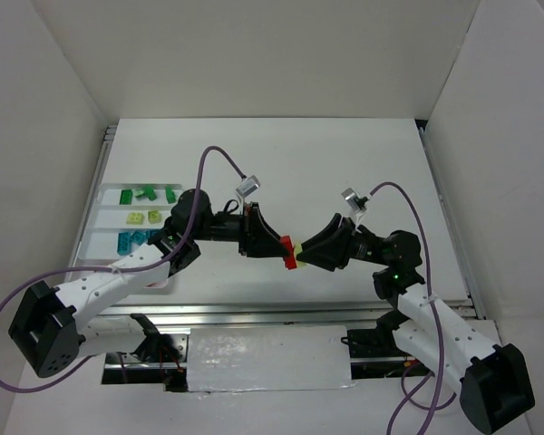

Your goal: Sort the legos into containers by color

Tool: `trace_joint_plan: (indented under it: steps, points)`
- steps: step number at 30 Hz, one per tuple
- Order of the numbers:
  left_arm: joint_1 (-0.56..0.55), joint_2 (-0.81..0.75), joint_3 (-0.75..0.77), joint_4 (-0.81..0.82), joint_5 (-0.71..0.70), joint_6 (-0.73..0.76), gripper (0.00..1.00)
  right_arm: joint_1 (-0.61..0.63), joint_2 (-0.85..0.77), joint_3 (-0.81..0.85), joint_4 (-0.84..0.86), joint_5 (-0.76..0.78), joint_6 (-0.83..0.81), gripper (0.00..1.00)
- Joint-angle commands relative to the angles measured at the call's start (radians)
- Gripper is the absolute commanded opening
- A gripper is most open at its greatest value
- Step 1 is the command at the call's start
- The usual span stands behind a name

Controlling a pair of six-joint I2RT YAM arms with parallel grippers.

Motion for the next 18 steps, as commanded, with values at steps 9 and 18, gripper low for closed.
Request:
trace_joint_plan:
  steps: [9, 18]
  points:
    - [0.131, -0.051, 0.074, -0.111, 0.007, 0.069, 0.00, -0.004, -0.075, 0.064, -0.231, 0.027, -0.212, 0.00]
    - [0.715, -0.177, 0.067, -0.780, -0.226, 0.237, 0.00, -0.092, -0.092, 0.042, -0.343, 0.056, -0.292, 0.00]
